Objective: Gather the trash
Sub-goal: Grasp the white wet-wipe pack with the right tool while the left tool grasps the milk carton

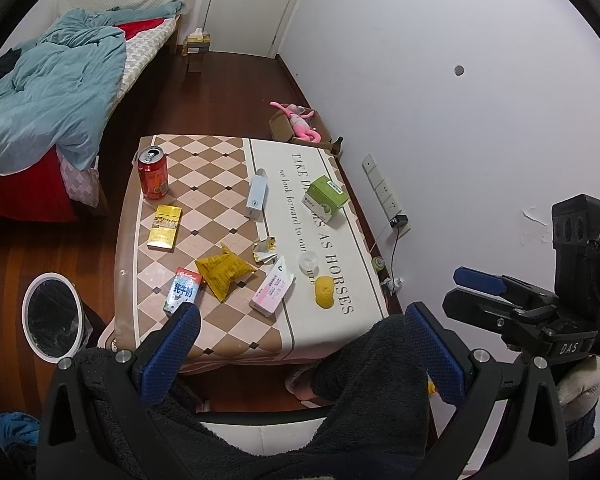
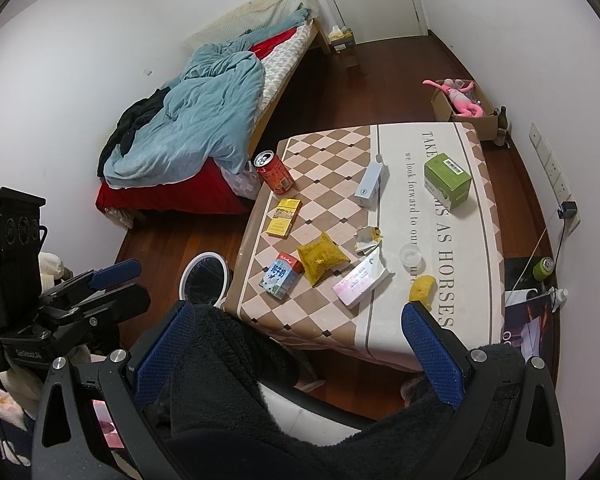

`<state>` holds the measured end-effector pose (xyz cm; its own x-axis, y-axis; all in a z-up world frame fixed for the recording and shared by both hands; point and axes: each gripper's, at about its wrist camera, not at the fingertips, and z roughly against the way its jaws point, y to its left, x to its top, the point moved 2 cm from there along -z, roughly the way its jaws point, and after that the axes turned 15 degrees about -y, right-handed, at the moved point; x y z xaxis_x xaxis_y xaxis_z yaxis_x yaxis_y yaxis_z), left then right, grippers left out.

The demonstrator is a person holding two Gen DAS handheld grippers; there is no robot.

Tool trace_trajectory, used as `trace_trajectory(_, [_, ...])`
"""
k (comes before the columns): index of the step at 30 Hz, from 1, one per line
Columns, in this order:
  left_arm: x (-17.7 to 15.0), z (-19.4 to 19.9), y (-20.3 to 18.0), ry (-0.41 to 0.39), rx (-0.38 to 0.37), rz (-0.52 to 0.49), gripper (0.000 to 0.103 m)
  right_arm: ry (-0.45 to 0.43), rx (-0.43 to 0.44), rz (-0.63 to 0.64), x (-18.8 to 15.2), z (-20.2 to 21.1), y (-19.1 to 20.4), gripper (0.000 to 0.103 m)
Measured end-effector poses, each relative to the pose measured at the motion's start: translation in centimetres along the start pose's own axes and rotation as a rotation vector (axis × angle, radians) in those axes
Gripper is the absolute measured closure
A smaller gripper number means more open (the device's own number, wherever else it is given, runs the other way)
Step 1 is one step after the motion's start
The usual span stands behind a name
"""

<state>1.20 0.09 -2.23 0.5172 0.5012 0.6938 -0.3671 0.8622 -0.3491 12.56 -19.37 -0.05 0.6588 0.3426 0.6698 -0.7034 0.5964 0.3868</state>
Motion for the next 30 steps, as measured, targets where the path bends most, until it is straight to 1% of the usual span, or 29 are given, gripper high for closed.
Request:
trace_trajectory(1, [0.0,-0.2,0.2,-0.005,0.015,-0.004,0.0,-0.001,0.0,-0.001,0.0,0.0,0.0,0.0])
trace_trajectory(3, [-0.2,-0.8,1.0,-0.02,0.083,-0.029,0.0,-0.008,-0.007,-0.008,0.0,-0.1,0.1,0.0])
trace_trajectory(5, [-0.5,-2.6,2.5,-0.042,0.228,-0.082,0.0,-0.02,-0.038,-0.036,-0.1,-0.5,-0.1,0.0])
trace_trajectory(6, [-0.9,-3.8,3.5,-0.048,0.313,-0.114,0.0,-0.023,-0.054,-0.054,-0.3,-1.0,-0.4,0.0])
trace_trajectory(7, [-1.4,-5.1,4.5,-0.047,0.383,-0.142,0.0,-0.021,-0.072,-0.076,-0.6,-1.8,-0.7,0.0])
trace_trajectory(9, [-2.4,-7.6,6.7,-0.016,0.483,-0.176,0.0,-0.013,-0.117,-0.119,-1.6,-4.1,-1.4,0.0])
trace_trajectory(11, [-4.0,-10.4,9.6,0.047,0.539,-0.169,0.0,0.006,-0.171,-0.178,-3.1,-7.6,-2.8,0.0])
trace_trajectory(13, [-5.4,-12.8,12.3,0.116,0.552,-0.138,0.0,0.036,-0.203,-0.24,-4.3,-10.9,-4.1,0.0])
trace_trajectory(14, [-5.9,-13.6,13.1,0.139,0.559,-0.13,0.0,0.056,-0.222,-0.275,-5.0,-13.3,-4.7,0.0])
trace_trajectory(16, [-6.7,-15.1,14.6,0.18,0.569,-0.119,0.0,0.088,-0.247,-0.314,-6.0,-16.6,-5.6,0.0])
trace_trajectory(17, [-7.1,-16.0,15.3,0.204,0.563,-0.112,0.0,0.106,-0.27,-0.333,-6.7,-19.0,-6.1,0.003])
trace_trajectory(18, [-7.3,-16.5,15.8,0.223,0.559,-0.106,0.0,0.12,-0.283,-0.347,-7.1,-20.5,-6.4,0.008])
trace_trajectory(20, [-8.1,-18.4,16.9,0.272,0.521,-0.089,0.0,0.153,-0.318,-0.361,-8.0,-23.8,-6.9,0.008])
trace_trajectory(24, [-9.3,-22.0,17.2,0.346,0.462,-0.091,0.0,0.206,-0.396,-0.358,-9.3,-29.5,-7.9,0.009])
trace_trajectory(25, [-9.5,-22.8,17.2,0.363,0.45,-0.101,0.0,0.218,-0.409,-0.352,-9.5,-30.6,-8.1,0.011])
trace_trajectory(26, [-9.7,-23.6,17.0,0.379,0.433,-0.111,0.0,0.23,-0.415,-0.351,-9.8,-31.5,-8.4,0.019])
trace_trajectory(27, [-9.9,-24.2,16.9,0.39,0.421,-0.119,0.0,0.245,-0.422,-0.346,-10.1,-32.4,-8.7,0.025])
trace_trajectory(28, [-10.2,-25.0,16.7,0.406,0.404,-0.132,0.0,0.256,-0.439,-0.336,-10.3,-32.9,-8.9,0.027])
trace_trajectory(29, [-10.4,-25.5,16.5,0.416,0.393,-0.141,0.0,0.261,-0.452,-0.327,-10.5,-33.5,-9.2,0.032])
trace_trajectory(30, [-10.6,-26.0,16.4,0.425,0.386,-0.151,0.0,0.266,-0.458,-0.315,-10.6,-33.6,-9.4,0.044])
